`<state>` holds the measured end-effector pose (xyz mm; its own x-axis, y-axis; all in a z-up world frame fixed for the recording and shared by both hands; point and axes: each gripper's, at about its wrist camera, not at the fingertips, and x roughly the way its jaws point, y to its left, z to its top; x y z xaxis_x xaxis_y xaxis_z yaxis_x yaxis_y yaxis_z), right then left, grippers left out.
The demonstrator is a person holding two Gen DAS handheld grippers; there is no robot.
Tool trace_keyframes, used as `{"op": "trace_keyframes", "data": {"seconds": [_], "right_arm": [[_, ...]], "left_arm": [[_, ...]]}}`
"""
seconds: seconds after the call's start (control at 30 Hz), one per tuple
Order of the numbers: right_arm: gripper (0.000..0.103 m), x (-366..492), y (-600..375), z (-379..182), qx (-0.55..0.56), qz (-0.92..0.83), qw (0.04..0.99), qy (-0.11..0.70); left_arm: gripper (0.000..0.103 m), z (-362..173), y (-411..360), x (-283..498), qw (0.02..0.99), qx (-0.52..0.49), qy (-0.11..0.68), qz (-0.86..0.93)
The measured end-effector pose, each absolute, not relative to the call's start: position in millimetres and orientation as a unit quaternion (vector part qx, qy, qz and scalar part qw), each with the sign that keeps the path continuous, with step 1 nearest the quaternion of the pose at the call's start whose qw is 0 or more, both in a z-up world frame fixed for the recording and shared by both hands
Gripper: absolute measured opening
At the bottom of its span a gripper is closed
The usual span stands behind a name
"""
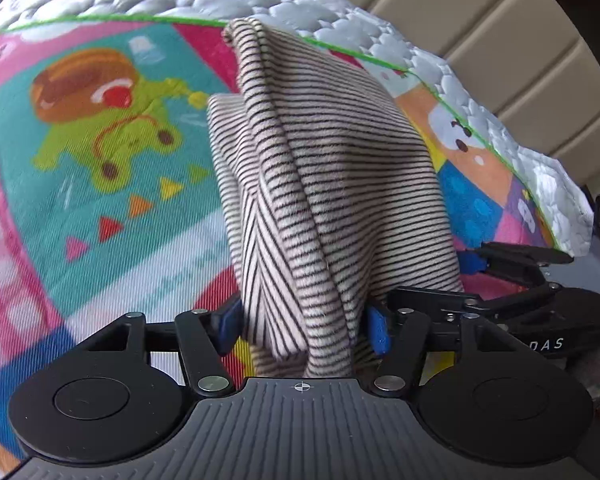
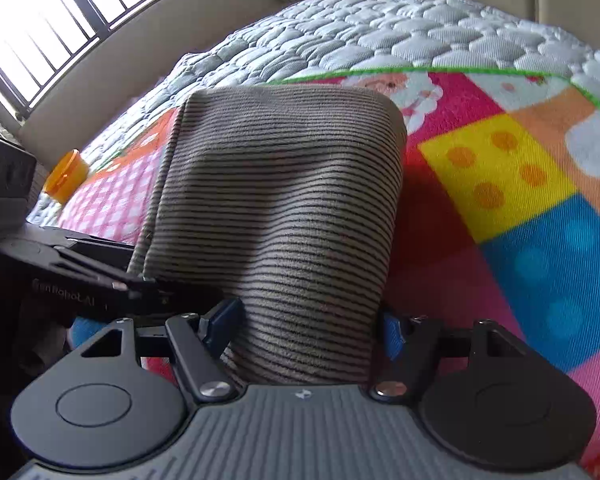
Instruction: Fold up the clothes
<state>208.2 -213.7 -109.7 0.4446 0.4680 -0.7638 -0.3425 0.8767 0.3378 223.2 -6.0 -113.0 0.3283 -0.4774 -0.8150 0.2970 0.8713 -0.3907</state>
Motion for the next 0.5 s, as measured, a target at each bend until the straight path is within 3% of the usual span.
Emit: {"op": "trace_keyframes", "data": {"seconds": [0.37,0.5], "right_arm": [[0.07,329.5,-213.4,-122.8,0.101,0.188,0.896,0.389],[0.09,320.4,-217.2,-121.7,0.113,0.173,0.905,0.371]], "left_arm": [[0.066,-108.0,-5.0,331.3,0.885,-0.025,0.411,-0.216],[0.073,-108.2,9.2,321.7,0.893,-0.047,0.398,-0.204]]}}
